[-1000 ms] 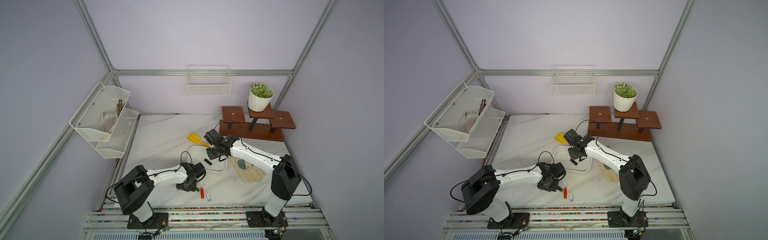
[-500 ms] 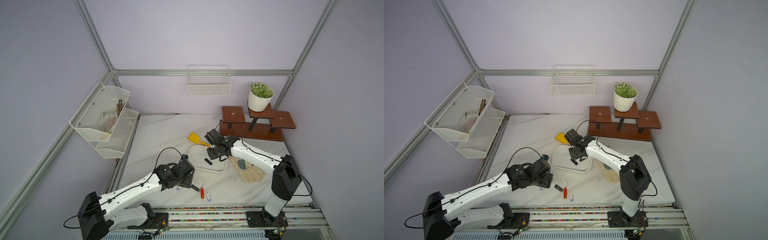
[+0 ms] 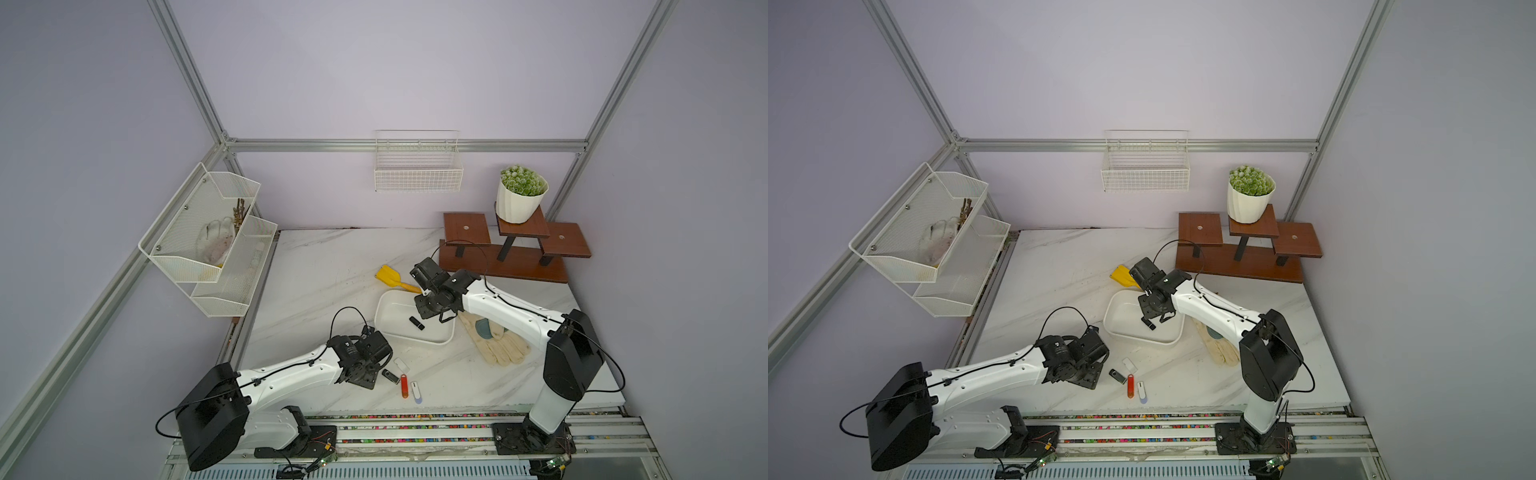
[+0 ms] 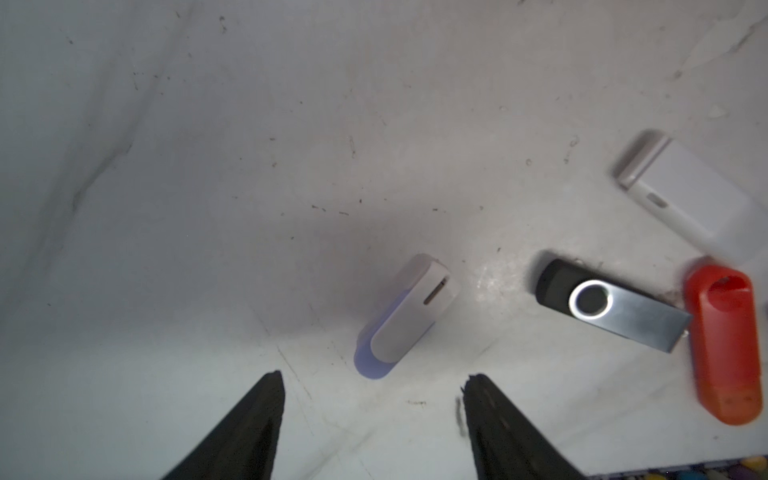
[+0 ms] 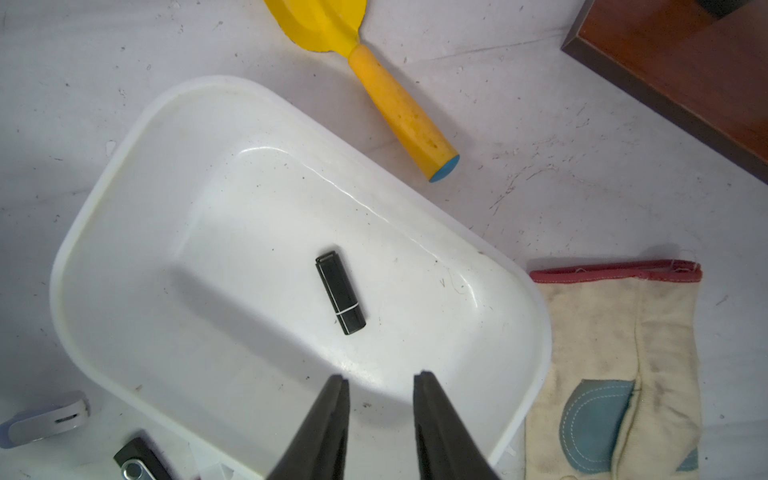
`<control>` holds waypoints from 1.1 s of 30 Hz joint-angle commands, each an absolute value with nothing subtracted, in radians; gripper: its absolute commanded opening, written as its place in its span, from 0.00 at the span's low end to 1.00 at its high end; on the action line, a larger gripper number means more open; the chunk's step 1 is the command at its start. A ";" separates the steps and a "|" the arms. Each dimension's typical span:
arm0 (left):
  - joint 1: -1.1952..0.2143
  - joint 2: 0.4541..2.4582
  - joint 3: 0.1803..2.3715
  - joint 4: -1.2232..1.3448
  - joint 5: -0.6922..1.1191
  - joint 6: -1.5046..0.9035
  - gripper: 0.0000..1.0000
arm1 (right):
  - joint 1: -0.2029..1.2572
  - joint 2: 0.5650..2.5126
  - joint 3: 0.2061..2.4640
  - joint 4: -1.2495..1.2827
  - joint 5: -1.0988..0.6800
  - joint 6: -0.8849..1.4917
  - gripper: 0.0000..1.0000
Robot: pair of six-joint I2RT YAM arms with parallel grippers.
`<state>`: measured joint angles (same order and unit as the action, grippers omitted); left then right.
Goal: Put the usb flash drive into the storage box
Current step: Pick up the USB flash from the center of the board.
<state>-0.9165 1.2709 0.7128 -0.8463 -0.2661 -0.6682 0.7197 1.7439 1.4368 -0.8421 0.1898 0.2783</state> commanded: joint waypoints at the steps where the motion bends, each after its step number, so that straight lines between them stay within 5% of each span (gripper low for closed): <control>1: -0.920 1.200 0.700 -0.771 -0.304 -0.644 0.71 | 0.709 1.703 1.435 -0.863 0.197 0.270 0.33; 33: -0.913 1.342 0.631 -0.593 -0.210 -0.624 0.67 | 0.708 1.695 1.442 -0.871 0.176 0.268 0.33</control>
